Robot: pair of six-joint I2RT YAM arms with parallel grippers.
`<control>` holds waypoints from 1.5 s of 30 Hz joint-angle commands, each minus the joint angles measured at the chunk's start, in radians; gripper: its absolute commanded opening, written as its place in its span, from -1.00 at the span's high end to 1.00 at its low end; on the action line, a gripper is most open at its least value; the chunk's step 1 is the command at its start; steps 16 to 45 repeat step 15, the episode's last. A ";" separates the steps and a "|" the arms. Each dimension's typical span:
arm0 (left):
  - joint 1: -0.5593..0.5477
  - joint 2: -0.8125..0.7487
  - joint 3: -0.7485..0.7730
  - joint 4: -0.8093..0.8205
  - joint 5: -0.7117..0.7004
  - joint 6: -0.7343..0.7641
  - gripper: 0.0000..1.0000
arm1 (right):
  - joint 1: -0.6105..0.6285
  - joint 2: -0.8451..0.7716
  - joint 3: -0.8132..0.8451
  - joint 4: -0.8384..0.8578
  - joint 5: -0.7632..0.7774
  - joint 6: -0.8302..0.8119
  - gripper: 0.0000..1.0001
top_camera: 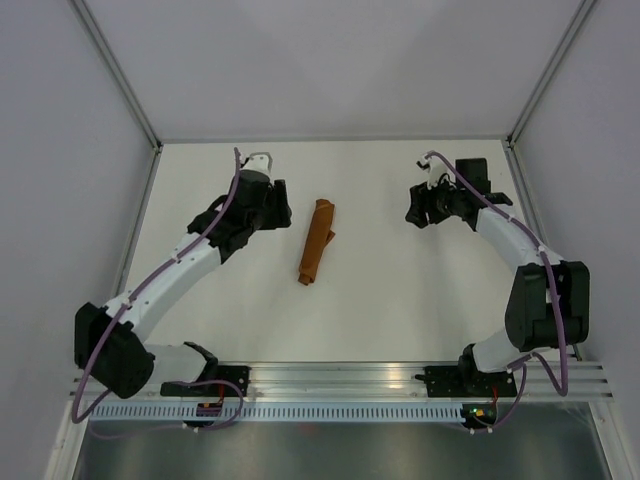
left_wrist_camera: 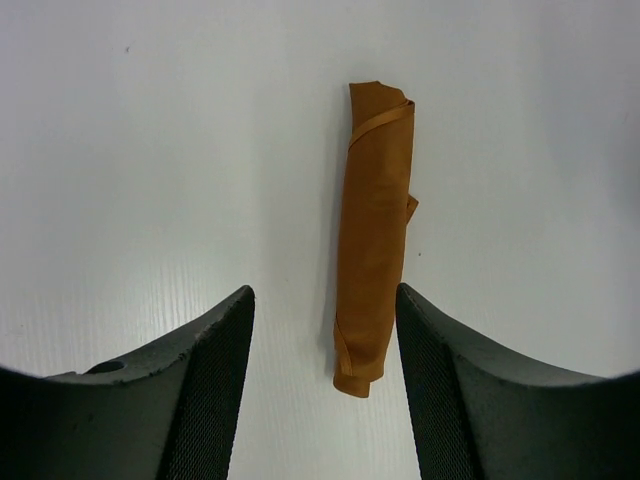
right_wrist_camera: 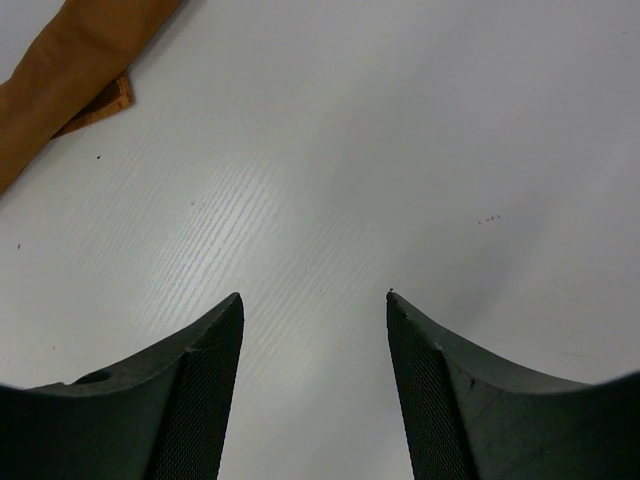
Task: Fold the napkin, place the utensils inside, and roll it up
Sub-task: Reset both arms
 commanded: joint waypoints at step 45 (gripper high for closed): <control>0.063 -0.473 -0.292 0.128 0.212 0.052 -0.36 | -0.104 -0.293 0.033 -0.093 0.146 0.096 -0.47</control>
